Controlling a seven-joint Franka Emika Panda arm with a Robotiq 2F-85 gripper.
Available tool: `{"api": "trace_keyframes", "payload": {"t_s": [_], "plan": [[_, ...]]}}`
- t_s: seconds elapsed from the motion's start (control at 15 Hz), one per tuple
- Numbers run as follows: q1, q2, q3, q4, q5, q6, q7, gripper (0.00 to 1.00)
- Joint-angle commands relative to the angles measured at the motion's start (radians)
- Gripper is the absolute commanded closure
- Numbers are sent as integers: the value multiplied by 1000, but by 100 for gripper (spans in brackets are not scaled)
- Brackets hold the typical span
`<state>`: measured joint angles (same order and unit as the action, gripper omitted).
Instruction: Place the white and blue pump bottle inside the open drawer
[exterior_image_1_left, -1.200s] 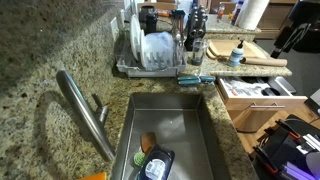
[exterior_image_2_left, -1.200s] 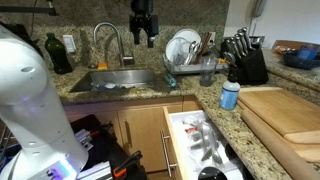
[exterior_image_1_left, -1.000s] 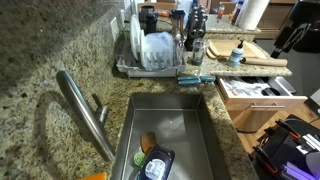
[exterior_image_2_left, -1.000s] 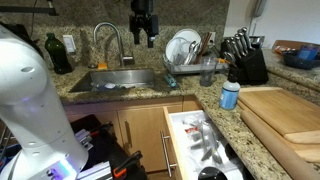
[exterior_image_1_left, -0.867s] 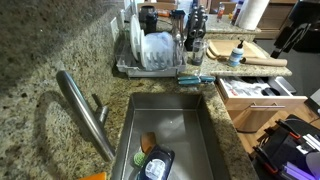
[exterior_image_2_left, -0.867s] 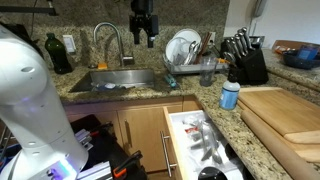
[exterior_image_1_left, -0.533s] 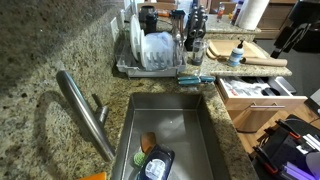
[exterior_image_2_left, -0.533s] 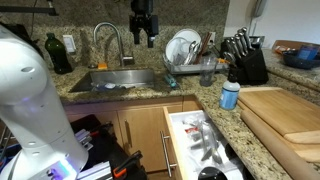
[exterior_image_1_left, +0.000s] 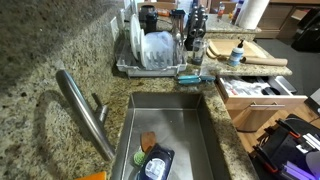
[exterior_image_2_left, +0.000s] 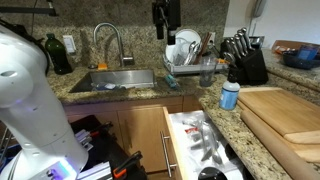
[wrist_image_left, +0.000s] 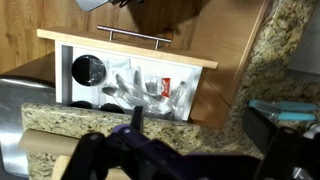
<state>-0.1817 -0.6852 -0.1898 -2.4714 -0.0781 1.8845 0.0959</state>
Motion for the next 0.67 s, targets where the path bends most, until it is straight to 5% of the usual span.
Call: {"api": "trace_keyframes", "payload": {"t_s": [0.0,0.27,0.6], "plan": [[-30,1,-6,4,9,-2,-22,0],[-65,70,29,59,-13,23,90,0],[-104,311,-72,346,85,72,185,0]]}}
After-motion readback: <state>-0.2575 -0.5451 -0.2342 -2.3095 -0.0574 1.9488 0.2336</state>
